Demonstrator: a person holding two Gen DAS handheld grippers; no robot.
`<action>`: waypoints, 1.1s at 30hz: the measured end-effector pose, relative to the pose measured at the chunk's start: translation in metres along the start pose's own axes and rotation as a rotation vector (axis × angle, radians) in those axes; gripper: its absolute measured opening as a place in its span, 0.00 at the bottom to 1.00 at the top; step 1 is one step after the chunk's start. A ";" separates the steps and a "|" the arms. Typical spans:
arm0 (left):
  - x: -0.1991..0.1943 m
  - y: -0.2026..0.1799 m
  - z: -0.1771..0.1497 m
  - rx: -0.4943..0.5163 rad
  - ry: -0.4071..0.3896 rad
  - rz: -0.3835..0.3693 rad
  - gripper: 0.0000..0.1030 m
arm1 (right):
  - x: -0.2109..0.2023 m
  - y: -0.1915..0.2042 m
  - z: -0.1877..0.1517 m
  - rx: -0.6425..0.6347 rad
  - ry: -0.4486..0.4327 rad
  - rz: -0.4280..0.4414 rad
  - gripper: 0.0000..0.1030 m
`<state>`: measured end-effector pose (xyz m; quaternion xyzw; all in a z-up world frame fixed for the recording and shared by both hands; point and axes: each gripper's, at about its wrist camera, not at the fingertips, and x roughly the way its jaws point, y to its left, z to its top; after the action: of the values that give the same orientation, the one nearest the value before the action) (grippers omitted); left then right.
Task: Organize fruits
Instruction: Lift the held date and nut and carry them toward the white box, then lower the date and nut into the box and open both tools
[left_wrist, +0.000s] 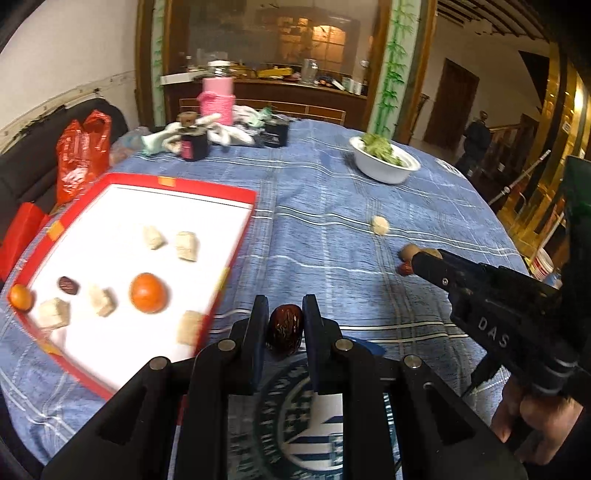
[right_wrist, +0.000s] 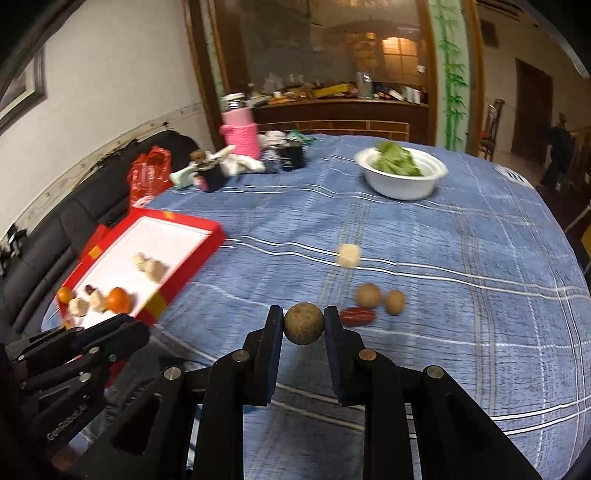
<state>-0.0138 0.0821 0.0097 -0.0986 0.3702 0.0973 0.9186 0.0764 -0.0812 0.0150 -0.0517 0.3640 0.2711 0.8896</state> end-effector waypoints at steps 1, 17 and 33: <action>-0.003 0.007 0.001 -0.013 -0.004 0.010 0.16 | -0.001 0.007 0.001 -0.010 -0.003 0.009 0.23; -0.006 0.142 0.018 -0.245 -0.037 0.191 0.16 | 0.026 0.139 0.024 -0.155 -0.010 0.203 0.22; 0.039 0.170 0.039 -0.243 0.025 0.263 0.16 | 0.079 0.189 0.019 -0.186 0.070 0.263 0.22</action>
<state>-0.0033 0.2599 -0.0079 -0.1608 0.3767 0.2593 0.8747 0.0360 0.1198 -0.0045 -0.0952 0.3717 0.4157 0.8246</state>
